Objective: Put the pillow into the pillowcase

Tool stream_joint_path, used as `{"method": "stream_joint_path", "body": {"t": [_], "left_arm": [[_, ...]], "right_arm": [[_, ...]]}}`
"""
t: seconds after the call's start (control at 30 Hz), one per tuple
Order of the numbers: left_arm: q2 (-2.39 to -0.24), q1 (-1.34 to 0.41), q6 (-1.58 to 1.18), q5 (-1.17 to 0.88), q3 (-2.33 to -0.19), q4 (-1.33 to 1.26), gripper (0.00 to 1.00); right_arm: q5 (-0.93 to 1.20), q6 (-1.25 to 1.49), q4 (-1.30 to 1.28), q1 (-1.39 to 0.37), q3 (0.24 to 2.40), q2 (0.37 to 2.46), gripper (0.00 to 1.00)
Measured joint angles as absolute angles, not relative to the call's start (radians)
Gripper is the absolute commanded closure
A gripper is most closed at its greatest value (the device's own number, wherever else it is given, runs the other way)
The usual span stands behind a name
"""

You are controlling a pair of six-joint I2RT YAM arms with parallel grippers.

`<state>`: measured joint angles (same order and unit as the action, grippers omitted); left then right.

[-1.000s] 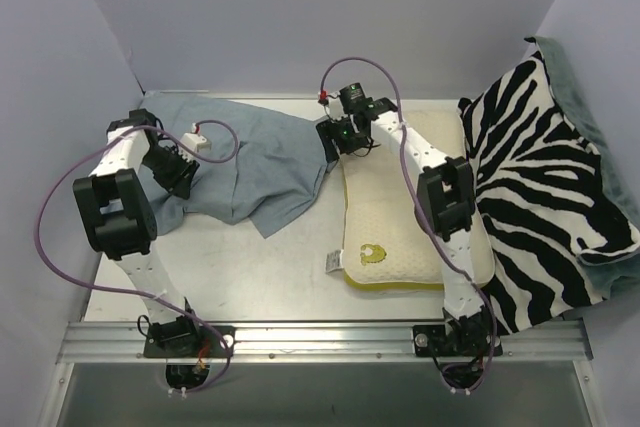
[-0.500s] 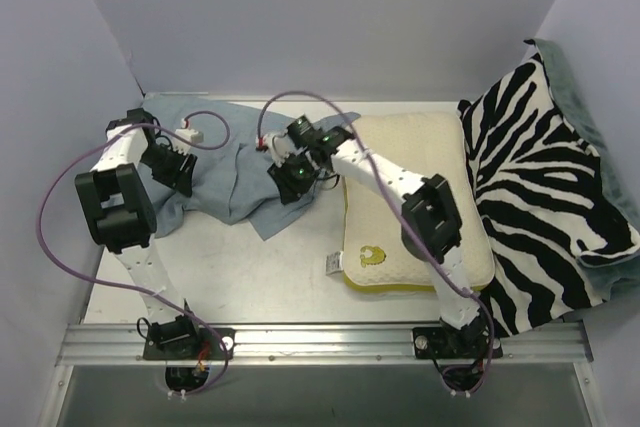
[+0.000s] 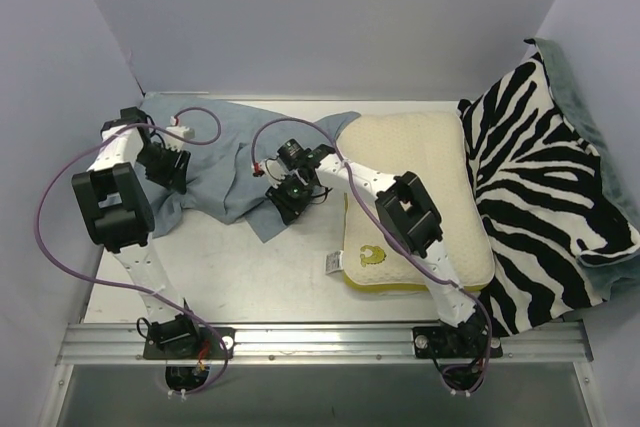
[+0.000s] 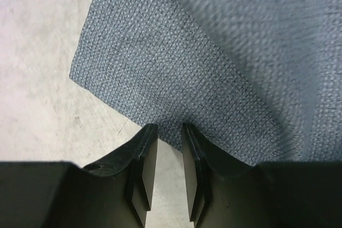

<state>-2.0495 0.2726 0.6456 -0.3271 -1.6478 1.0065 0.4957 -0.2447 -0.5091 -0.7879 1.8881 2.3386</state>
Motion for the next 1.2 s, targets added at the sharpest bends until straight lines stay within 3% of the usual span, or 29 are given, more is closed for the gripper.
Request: {"method": "stream_joint_path", "body": {"t": [0.3,0.4,0.5,0.53,0.63,0.87,1.0,1.2], "left_arm": [[-2.086,0.312,0.645,-0.284,-1.646,0.991,0.42],[-2.087,0.322,0.659,-0.267,-1.643,0.987,0.42],[-2.087,0.329,0.690,-0.237,-1.619,0.984,0.43],[-2.086,0.331,0.705,-0.224,-1.603,0.983,0.43],[-2.070,0.345,0.758,-0.174,-1.534,0.984,0.44],[-1.967,0.413,0.863,-0.136,-1.384,1.045,0.41],[-1.967,0.380,0.830,-0.267,-1.491,1.134,0.35],[-2.069,0.148,0.617,-0.380,-1.917,1.010,0.35]], "right_arm": [[0.630,-0.516,-0.805,-0.778,1.739,2.259,0.80],[0.626,-0.636,-0.963,-0.771,1.652,2.226,0.76],[0.622,-0.734,-1.097,-0.760,1.616,2.214,0.65],[0.624,-0.748,-1.122,-0.754,1.625,2.213,0.57],[0.644,-0.755,-1.197,-0.715,1.735,2.212,0.47],[0.693,-0.509,-1.163,-0.555,2.131,2.212,0.49],[0.675,-0.348,-1.048,-0.493,2.170,2.217,0.51],[0.628,-0.224,-0.931,-0.531,2.182,2.302,0.54]]}}
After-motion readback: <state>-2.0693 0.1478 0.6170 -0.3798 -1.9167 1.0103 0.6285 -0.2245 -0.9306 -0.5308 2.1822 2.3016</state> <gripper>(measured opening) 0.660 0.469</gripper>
